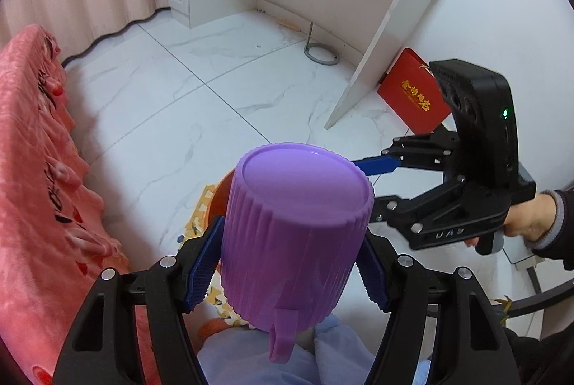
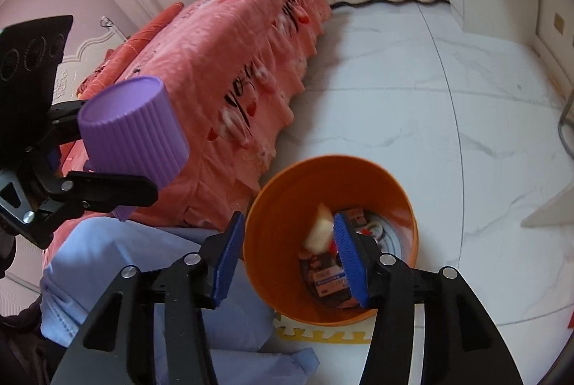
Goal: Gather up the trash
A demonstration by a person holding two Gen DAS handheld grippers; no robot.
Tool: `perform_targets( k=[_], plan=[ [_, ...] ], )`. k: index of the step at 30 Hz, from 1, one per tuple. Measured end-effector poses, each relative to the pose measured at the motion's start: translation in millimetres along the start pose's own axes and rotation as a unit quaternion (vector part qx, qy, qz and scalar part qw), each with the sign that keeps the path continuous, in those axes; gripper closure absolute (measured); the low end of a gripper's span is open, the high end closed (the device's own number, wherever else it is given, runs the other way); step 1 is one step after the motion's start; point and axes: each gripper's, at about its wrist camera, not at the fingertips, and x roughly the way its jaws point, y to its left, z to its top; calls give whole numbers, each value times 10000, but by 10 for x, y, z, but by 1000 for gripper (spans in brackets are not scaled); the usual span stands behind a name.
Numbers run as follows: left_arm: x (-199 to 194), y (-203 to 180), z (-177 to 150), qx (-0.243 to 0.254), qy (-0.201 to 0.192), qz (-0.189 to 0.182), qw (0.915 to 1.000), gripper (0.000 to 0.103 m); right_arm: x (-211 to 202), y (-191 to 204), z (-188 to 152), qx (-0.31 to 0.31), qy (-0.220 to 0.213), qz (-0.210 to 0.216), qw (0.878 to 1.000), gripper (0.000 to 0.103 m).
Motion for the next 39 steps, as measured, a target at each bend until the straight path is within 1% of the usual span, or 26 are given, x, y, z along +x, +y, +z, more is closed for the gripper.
perform_targets(
  k=[4,9,11,12,15,20,27,30,33,39],
  plan=[
    [124,-15,39,74,128,-55,9999,34,24,9,-57,-33,32,-13,10000,50],
    [238,-14,102,130,148,-24,9998,33,-70,-26,-64,-42,-59,-147,9999,50],
    [277,-33,124,175,150,46,9997,31,-82,-54,-60,1,-75,-170,9998,50],
    [285,-30,120,175,144,53,9997,27,-89,-63,-69,22,-73,-179,9998,50],
    [290,-15,123,107,118,143,9998,20,-89,-83,-90,82,-62,-191,9998,50],
    [239,-9,101,71,122,162,9998,20,-111,-26,-95,50,-74,-157,9998,50],
    [10,-18,53,66,-24,245,9997,20,-238,214,-23,-120,-180,-94,9997,50],
    [-207,-42,-8,23,-186,328,9993,20,-326,367,16,-210,-269,-54,9994,50],
    [-427,-48,-104,-19,-337,463,9984,20,-440,592,77,-338,-398,56,9986,47],
    [-1041,-41,-454,-206,-695,928,9930,20,-636,1302,196,-908,-659,417,9928,42]
  ],
)
